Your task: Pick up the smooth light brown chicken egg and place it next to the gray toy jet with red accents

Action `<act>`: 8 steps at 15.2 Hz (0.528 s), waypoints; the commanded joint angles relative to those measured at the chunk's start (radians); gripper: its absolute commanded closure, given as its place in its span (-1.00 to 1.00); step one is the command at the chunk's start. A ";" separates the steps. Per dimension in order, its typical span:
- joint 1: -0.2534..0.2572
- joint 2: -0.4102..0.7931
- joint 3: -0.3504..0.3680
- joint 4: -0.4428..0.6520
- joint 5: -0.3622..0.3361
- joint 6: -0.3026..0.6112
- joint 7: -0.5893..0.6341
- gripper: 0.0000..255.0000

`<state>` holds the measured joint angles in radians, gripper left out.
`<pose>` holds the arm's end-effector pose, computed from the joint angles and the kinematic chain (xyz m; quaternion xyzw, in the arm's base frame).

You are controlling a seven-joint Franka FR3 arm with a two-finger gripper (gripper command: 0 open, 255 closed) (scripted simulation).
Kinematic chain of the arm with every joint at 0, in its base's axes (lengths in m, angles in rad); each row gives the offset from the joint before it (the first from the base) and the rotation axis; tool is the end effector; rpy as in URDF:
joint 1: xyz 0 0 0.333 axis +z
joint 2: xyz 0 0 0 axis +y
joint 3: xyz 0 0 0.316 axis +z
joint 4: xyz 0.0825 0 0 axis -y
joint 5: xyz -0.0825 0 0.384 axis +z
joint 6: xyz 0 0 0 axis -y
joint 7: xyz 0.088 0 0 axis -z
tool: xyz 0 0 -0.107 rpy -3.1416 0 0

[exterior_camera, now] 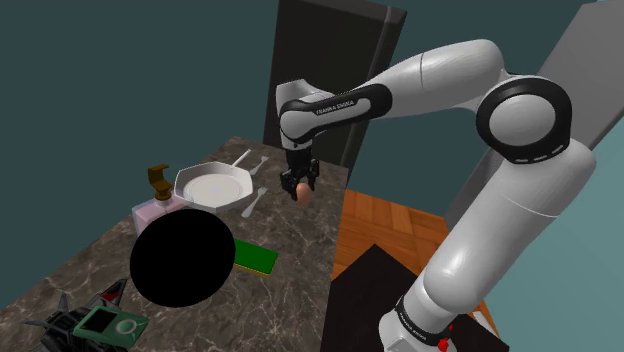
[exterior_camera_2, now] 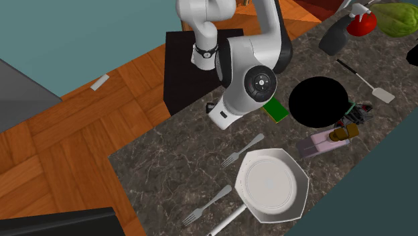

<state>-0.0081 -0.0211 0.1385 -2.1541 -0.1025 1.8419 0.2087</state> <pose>0.4953 0.0569 0.3883 0.9881 -0.0182 -0.1348 0.0721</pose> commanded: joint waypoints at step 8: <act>0.000 -0.046 -0.001 0.072 0.008 -0.117 -0.015 1.00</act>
<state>-0.0071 -0.0601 0.1391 -2.0915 -0.0947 1.7412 0.1971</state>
